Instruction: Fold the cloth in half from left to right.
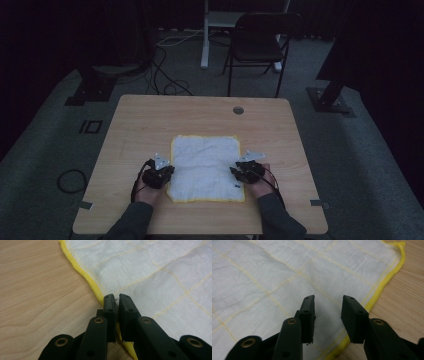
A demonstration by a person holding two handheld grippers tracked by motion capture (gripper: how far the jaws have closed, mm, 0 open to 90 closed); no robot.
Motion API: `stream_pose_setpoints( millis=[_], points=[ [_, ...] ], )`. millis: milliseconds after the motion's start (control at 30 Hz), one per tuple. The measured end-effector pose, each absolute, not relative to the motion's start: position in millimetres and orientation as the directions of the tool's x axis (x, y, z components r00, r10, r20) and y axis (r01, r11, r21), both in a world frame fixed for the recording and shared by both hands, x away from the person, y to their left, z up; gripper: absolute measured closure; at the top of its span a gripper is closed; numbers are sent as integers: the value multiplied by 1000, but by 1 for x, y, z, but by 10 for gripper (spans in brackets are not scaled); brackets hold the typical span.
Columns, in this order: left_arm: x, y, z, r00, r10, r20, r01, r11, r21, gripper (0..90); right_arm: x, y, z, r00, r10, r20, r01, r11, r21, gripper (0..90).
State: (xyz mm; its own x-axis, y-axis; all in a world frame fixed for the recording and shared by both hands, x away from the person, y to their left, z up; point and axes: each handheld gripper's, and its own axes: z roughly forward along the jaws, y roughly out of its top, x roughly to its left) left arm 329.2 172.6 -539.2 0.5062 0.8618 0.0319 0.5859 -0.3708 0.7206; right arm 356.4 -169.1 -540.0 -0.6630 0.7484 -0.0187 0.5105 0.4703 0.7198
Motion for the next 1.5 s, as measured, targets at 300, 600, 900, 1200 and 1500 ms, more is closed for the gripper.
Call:
stream_pose_setpoints(
  millis=[300, 600, 900, 1200, 1500],
  points=[
    [327, 183, -538, 464, 885, 22, 611, -339, 715, 851, 354, -163, -539, -672, 740, -24, 498, 476, 725, 571],
    [330, 192, -535, 403, 914, -45, 643, -248, 725, 656, 354, -168, -534, -662, 749, -17, 494, 453, 742, 567],
    [336, 186, -538, 365, 929, -66, 671, -213, 710, 555, 351, -171, -533, -655, 756, -20, 497, 450, 742, 564],
    [334, 181, -539, 350, 935, -59, 673, -206, 711, 488, 350, -174, -534, -649, 761, -24, 499, 449, 741, 565],
    [329, 173, -539, 332, 943, -32, 667, -211, 715, 574, 349, -174, -535, -649, 760, -33, 498, 456, 737, 565]
  ],
)
